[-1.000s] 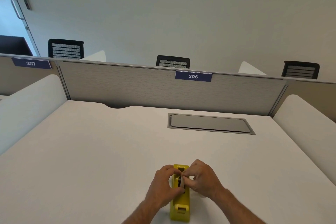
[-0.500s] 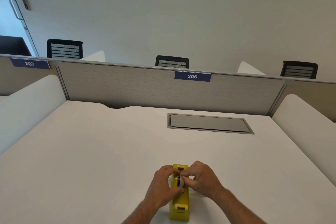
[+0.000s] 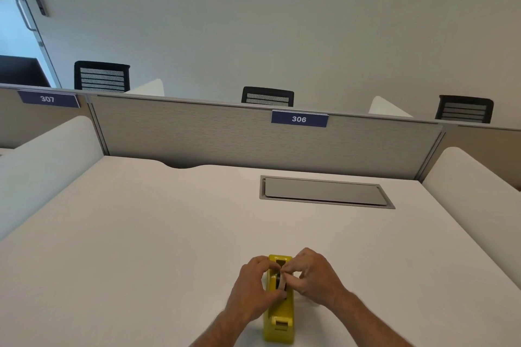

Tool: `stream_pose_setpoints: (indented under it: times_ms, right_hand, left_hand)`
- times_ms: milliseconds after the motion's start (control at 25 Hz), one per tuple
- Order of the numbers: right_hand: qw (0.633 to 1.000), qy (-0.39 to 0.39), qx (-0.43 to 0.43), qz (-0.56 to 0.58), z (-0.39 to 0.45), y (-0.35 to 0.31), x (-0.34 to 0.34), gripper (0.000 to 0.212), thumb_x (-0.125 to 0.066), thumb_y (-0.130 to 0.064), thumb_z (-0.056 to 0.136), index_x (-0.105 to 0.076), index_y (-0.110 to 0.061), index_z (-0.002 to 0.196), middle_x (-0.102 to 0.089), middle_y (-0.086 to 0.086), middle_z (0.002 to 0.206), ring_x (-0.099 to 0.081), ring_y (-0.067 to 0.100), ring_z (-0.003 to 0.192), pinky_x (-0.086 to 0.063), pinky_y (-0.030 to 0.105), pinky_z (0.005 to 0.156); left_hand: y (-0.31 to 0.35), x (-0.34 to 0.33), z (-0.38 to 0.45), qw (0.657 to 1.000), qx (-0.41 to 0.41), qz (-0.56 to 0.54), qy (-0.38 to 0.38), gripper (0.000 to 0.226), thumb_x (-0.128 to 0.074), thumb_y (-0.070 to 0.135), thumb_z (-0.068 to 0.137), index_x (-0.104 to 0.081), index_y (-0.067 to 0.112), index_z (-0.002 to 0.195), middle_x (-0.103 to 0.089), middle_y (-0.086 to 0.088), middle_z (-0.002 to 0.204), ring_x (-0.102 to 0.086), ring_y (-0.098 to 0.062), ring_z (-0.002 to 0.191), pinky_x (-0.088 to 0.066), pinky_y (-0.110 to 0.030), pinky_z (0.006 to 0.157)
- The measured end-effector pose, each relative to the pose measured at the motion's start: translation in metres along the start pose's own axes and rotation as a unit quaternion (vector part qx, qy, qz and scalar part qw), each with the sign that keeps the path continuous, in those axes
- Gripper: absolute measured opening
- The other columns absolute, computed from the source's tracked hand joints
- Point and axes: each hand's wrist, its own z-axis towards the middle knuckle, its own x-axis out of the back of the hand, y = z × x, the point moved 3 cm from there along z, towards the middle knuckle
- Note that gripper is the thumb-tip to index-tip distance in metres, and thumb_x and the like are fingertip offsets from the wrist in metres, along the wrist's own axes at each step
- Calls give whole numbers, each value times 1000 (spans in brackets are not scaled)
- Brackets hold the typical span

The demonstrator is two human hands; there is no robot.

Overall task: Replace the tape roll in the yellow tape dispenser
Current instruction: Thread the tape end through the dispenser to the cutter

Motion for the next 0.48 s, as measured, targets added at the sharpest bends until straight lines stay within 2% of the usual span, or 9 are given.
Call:
stream_pose_setpoints:
  times_ms: [160, 360, 480]
  right_hand:
    - [1000, -13, 6, -13, -2, -1, -1, 27, -64, -51, 77, -74, -40, 100, -73, -26, 92, -54, 3, 92, -56, 25, 68]
    - [1000, -9, -4, -5, 2, 1, 0, 18, -63, -44, 85, -76, -39, 97, -75, -24, 91, -56, 5, 90, -55, 27, 73]
    - [1000, -11, -3, -9, 3, 2, 0, 19, -64, -44, 84, -76, -36, 97, -75, -21, 92, -56, 6, 90, -55, 26, 73]
  left_hand:
    - [1, 0, 0, 1000, -6, 6, 7, 45, -66, 73, 61, -49, 59, 100, -41, 31, 123, -37, 2, 118, -29, -19, 96]
    - [1, 1, 0, 1000, 1, 4, -1, 48, -74, 62, 60, -49, 58, 101, -42, 29, 124, -39, 0, 118, -30, -20, 96]
    - [1, 1, 1, 1000, 1, 7, 0, 49, -73, 63, 60, -49, 57, 102, -42, 30, 123, -39, 0, 118, -30, -20, 95]
